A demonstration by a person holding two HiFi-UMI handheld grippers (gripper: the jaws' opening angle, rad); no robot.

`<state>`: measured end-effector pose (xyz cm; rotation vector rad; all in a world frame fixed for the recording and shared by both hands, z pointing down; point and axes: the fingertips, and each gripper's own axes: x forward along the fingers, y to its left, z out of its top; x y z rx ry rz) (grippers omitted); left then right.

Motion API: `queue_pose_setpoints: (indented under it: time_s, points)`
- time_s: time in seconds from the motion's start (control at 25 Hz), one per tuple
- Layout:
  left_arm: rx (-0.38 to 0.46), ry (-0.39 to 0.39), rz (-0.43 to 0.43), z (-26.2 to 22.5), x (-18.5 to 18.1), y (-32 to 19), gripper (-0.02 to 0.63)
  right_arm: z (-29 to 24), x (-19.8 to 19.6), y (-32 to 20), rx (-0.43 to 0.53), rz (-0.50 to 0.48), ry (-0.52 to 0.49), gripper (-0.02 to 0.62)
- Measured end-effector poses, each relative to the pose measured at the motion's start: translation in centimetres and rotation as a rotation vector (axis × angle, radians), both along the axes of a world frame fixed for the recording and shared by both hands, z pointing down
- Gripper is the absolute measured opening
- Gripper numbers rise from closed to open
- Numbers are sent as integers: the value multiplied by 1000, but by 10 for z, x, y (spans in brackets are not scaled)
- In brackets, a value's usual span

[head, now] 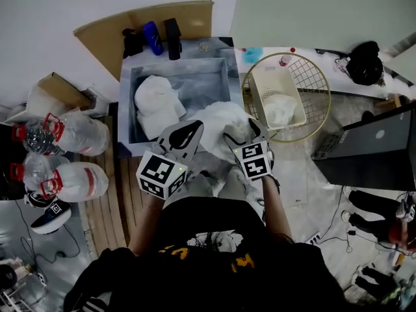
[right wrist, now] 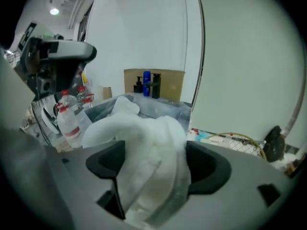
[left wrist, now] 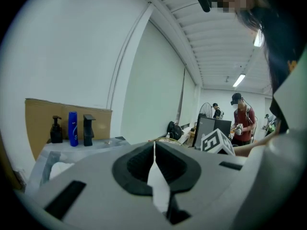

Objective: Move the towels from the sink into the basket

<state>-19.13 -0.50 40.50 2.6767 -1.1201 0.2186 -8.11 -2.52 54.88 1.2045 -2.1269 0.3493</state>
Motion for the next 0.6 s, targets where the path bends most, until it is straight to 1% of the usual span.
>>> queue_pose_setpoints:
  time_s: [0.08, 0.16, 0.2, 0.24, 0.28, 0.36, 0.48, 0.6]
  points:
    - [-1, 8, 0, 0, -3, 3, 11, 11, -5, -4, -7, 2, 43, 385]
    - [-2, 14, -3, 0, -5, 5, 11, 19, -5, -7, -9, 27, 78, 380]
    - [-3, 17, -4, 0, -6, 7, 11, 21, -3, -8, -9, 50, 99, 354]
    - [-3, 19, -6, 0, -7, 8, 11, 22, -1, -9, -5, 73, 120, 274]
    - [-4, 21, -9, 1, -8, 10, 11, 22, 1, -10, 2, 92, 140, 242]
    - [-6, 24, -17, 2, -11, 13, 11, 22, 1, -9, 20, 109, 170, 206]
    - [-10, 27, -29, 2, -14, 15, 11, 19, 1, -6, 43, 130, 165, 169]
    - [-8, 25, -32, 1, -15, 14, 11, 10, 4, -6, 56, 147, 118, 140]
